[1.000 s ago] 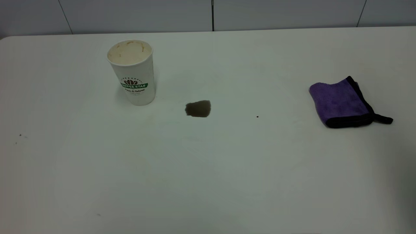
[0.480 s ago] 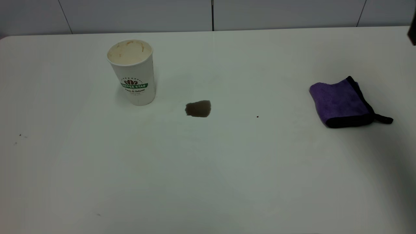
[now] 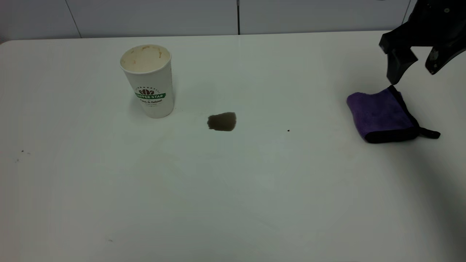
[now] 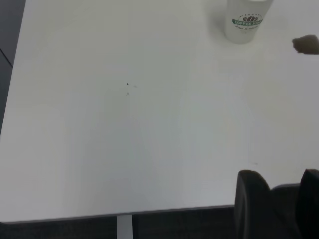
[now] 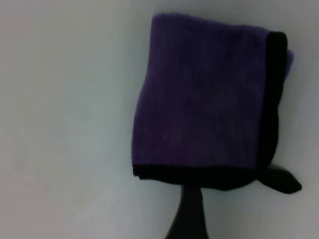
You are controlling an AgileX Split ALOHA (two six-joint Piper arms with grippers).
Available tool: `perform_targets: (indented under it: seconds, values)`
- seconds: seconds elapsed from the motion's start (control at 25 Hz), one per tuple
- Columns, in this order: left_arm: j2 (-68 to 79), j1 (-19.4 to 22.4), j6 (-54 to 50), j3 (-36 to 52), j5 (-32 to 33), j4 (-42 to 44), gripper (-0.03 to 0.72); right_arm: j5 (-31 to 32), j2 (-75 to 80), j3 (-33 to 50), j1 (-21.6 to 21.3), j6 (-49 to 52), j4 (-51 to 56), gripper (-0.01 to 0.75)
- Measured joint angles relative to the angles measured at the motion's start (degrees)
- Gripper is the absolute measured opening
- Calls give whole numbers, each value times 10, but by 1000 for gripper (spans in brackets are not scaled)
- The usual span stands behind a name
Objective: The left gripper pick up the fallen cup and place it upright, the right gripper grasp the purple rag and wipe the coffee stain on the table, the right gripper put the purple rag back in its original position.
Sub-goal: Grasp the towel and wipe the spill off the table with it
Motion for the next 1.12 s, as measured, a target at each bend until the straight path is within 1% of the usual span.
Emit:
perform_targets:
  seconds: [0.28,0.48,0.72,0.88,1.0,1.12]
  values:
    - [0,0,0,0,0,0,239,49,122,-119,0,1,1,712]
    - [0,0,0,0,0,0,239,65,185,-178,0,-10,17,705]
    - [0,0,1,0,0,0,239,64,218,-201,0,-22,33,695]
    - [0,0,1,0,0,0,239,66,232,-211,0,-22,34,674]
    - [0,0,1,0,0,0,239,68,237,-215,0,-22,37,630]
    - [0,0,1,0,0,0,239,70,239,-217,0,-25,45,522]
